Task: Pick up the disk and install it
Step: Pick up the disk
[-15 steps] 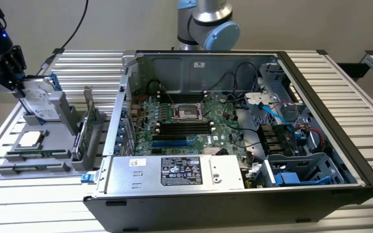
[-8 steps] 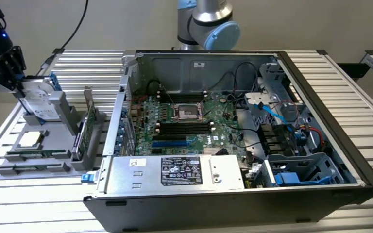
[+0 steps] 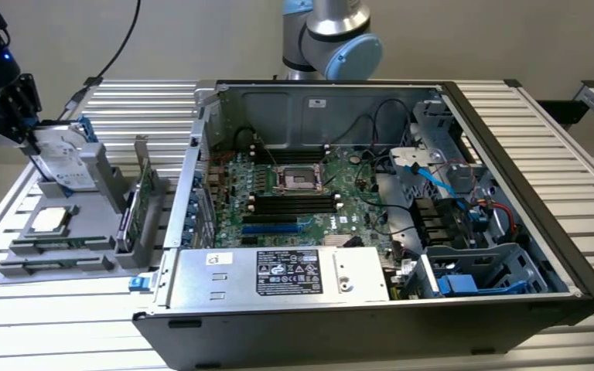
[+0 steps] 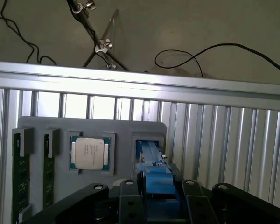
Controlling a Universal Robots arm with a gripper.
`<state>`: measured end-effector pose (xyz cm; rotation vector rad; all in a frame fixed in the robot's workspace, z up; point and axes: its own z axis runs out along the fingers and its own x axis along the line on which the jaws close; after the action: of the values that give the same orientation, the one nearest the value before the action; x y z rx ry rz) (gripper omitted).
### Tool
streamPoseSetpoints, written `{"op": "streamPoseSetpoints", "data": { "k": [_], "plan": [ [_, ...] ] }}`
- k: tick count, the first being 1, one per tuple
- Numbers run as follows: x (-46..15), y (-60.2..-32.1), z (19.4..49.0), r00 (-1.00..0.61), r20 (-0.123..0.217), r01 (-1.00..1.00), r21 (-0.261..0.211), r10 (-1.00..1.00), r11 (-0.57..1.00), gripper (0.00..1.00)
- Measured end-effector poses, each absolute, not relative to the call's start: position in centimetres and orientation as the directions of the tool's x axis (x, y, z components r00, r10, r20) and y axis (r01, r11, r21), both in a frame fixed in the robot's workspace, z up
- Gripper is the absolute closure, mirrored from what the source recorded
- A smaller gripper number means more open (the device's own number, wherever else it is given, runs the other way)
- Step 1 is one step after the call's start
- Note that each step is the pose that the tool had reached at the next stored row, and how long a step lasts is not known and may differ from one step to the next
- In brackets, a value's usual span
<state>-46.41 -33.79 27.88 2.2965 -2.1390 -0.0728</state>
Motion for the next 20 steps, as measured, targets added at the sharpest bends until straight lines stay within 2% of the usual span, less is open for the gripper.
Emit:
{"op": "streamPoseSetpoints", "data": {
  "k": [20],
  "plan": [
    [-46.4, -33.79, 27.59, 0.039, -0.033, -0.999, 0.035, -0.999, -0.04, 0.67]
  ]
}}
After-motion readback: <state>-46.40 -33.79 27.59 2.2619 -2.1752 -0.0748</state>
